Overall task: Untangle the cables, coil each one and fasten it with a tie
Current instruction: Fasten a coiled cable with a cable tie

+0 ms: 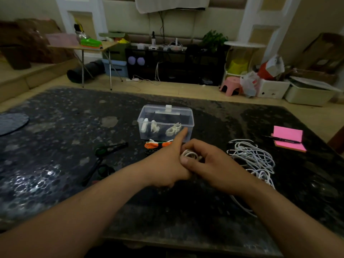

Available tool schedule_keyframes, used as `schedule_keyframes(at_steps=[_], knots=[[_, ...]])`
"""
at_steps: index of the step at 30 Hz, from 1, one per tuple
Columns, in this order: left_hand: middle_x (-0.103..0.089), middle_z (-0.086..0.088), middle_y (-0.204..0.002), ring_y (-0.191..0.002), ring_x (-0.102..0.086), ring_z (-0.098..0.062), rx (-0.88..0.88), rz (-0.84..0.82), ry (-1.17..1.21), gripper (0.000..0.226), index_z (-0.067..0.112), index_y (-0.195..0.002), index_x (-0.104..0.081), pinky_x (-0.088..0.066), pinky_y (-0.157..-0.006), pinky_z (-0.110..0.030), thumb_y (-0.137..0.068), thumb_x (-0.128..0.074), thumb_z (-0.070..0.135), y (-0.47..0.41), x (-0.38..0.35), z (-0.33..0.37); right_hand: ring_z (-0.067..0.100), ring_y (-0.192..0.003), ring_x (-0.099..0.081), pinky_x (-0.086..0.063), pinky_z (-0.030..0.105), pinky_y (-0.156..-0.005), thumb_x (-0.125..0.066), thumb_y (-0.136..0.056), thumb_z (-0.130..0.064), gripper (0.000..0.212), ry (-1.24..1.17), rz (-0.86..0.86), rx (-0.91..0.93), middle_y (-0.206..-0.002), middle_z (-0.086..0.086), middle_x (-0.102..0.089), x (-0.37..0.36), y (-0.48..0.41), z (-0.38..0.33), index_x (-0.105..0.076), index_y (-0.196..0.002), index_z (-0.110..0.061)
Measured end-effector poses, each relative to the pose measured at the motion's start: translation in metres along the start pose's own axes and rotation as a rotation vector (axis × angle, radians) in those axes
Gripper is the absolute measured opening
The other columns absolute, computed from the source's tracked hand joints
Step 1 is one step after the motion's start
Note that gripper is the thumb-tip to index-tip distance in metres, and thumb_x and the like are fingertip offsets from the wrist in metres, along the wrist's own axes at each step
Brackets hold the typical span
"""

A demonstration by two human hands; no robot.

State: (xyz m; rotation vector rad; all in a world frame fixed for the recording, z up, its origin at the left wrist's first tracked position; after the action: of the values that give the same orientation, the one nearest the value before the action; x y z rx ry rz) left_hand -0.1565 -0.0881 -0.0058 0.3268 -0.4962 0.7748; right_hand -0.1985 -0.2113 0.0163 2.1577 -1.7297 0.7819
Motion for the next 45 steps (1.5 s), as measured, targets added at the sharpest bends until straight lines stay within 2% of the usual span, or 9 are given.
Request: schedule_keyframes(at_steps=[3,5,9,18,24,29,33,36,45], knots=[[-0.069,0.004,-0.120,-0.070,-0.073,-0.030,0.039,-0.016,0.018,0.122,0.050,-0.162,0.014,-0.060,-0.056,-0.037,-0.087,-0.073,0.008,0.011,0.002,-0.008,0.001,-0.086,-0.068,-0.051,0.020,-0.076,-0.070,-0.100,-0.021,0.007,0.032,-0.020,0.022,-0.094,-0.013,-0.074,-0.014,-0.006,-0.002,-0.070,-0.102,-0.028],[-0.070,0.004,-0.110,-0.076,-0.074,-0.025,0.028,0.049,-0.032,0.088,0.034,-0.160,-0.021,-0.062,-0.064,-0.039,-0.090,-0.071,0.013,0.018,0.008,-0.012,0.001,-0.084,-0.068,-0.049,0.016,-0.074,-0.071,-0.099,-0.018,0.014,0.041,0.027,0.035,-0.091,-0.015,-0.073,-0.021,-0.011,-0.003,-0.070,-0.096,-0.031],[-0.069,0.006,-0.103,-0.094,-0.066,-0.017,0.009,0.204,-0.325,0.014,0.032,-0.104,-0.057,-0.055,-0.081,-0.033,-0.101,-0.065,0.043,0.032,0.030,-0.026,0.000,-0.083,-0.067,-0.048,0.014,-0.070,-0.072,-0.099,-0.022,0.008,0.089,0.195,-0.005,-0.088,-0.016,-0.073,-0.024,-0.024,0.001,-0.070,-0.095,-0.030],[-0.069,-0.008,-0.119,-0.102,-0.067,-0.036,0.034,0.256,-0.747,0.032,0.021,-0.121,-0.050,-0.049,-0.078,-0.044,-0.110,-0.039,0.049,0.062,0.056,-0.047,0.005,-0.077,-0.072,-0.051,0.024,-0.069,-0.066,-0.103,-0.034,0.009,-0.019,0.147,-0.199,-0.086,-0.008,-0.077,-0.066,-0.060,-0.006,-0.071,-0.099,-0.028],[-0.060,-0.001,-0.088,-0.083,-0.062,-0.029,0.152,0.467,-0.400,0.035,0.019,-0.098,-0.060,-0.042,-0.067,-0.037,-0.113,-0.037,0.041,0.082,0.137,-0.061,0.020,-0.088,-0.075,-0.059,0.040,-0.077,-0.051,-0.108,-0.047,0.030,-0.283,0.212,-0.344,-0.096,0.003,-0.077,-0.094,-0.087,-0.017,-0.067,-0.109,-0.023],[-0.055,0.000,-0.076,-0.067,-0.051,-0.016,0.256,0.785,-0.050,0.043,0.022,-0.081,-0.056,-0.031,-0.056,-0.035,-0.113,-0.037,0.043,0.105,0.197,-0.087,0.007,-0.095,-0.067,-0.050,0.027,-0.085,-0.069,-0.099,-0.020,0.013,0.249,0.003,-0.027,-0.104,-0.008,-0.072,-0.159,-0.115,-0.032,-0.072,-0.110,-0.026],[-0.057,0.001,-0.076,-0.066,-0.051,-0.016,0.244,0.798,0.025,0.042,0.022,-0.081,-0.056,-0.032,-0.057,-0.034,-0.113,-0.039,0.044,0.103,0.198,-0.090,0.015,-0.108,-0.062,-0.052,0.034,-0.094,-0.070,-0.094,-0.022,0.039,0.470,-0.160,0.131,-0.110,-0.007,-0.059,-0.196,-0.134,-0.042,-0.069,-0.131,-0.035],[-0.058,-0.001,-0.079,-0.067,-0.051,-0.017,0.238,0.780,0.077,0.041,0.020,-0.089,-0.061,-0.033,-0.058,-0.034,-0.112,-0.039,0.046,0.103,0.197,-0.088,0.021,-0.105,-0.062,-0.051,0.035,-0.087,-0.072,-0.093,-0.028,0.019,0.595,-0.199,0.172,-0.099,-0.008,-0.056,-0.203,-0.141,-0.045,-0.078,-0.111,-0.032],[-0.057,-0.003,-0.076,-0.068,-0.051,-0.018,0.222,0.706,0.031,0.044,0.014,-0.089,-0.060,-0.038,-0.059,-0.034,-0.110,-0.045,0.049,0.092,0.185,-0.089,-0.001,-0.086,-0.067,-0.051,0.022,-0.075,-0.069,-0.102,-0.022,0.007,0.132,0.081,-0.061,-0.095,-0.012,-0.074,-0.151,-0.144,-0.039,-0.075,-0.103,-0.024]])
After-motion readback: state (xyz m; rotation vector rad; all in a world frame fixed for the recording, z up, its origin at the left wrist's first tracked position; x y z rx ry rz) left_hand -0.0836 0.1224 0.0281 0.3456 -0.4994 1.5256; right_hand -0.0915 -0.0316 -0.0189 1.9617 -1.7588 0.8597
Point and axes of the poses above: each hand's wrist, its own y-axis away from the middle knuckle, its own x-axis out of the back of the hand, z = x × y, the point moved 6 cm from there along -y, towards the middle knuckle
